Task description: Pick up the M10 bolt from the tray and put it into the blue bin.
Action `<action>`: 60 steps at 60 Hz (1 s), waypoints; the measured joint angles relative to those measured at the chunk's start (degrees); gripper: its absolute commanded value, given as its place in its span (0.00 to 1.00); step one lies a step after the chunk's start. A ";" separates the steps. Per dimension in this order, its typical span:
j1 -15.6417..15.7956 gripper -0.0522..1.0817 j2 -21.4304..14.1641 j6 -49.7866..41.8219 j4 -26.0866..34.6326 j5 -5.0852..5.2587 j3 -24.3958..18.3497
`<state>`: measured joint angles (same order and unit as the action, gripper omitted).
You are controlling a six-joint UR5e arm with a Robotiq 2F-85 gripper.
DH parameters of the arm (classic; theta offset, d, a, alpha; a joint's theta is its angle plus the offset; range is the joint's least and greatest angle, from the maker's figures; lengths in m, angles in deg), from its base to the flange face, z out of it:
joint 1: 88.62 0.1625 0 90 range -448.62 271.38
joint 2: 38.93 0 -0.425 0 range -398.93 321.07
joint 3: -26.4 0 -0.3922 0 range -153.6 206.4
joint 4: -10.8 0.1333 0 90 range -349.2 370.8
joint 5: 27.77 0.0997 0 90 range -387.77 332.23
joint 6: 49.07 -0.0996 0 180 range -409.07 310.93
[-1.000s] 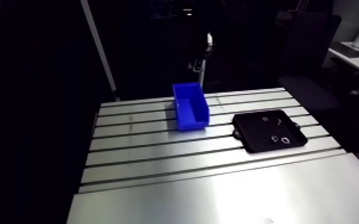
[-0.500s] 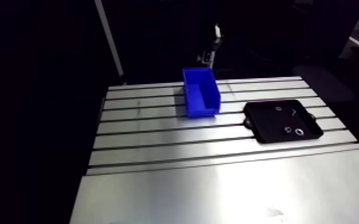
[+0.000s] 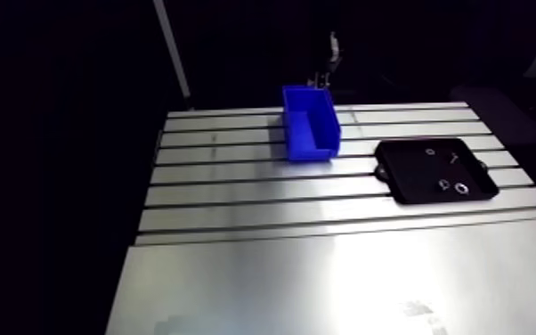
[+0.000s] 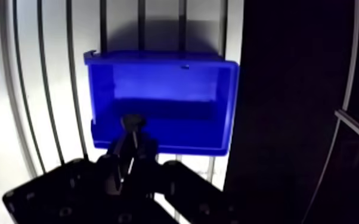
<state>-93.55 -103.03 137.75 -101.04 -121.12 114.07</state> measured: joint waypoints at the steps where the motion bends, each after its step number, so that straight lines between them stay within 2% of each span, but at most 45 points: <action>1: 0.08 1.00 0.12 -0.05 -0.04 -0.03 0.01; 11: 0.71 1.00 1.66 -0.75 -0.32 -0.53 0.08; 24: 1.00 1.00 3.65 -1.28 -1.31 -2.03 0.17; 33: 1.04 1.00 4.85 -1.53 -2.34 -2.59 0.22; 60: 1.11 0.99 7.81 -3.55 -3.79 -2.84 0.14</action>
<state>-92.44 -95.22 134.20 -104.83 -123.96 114.21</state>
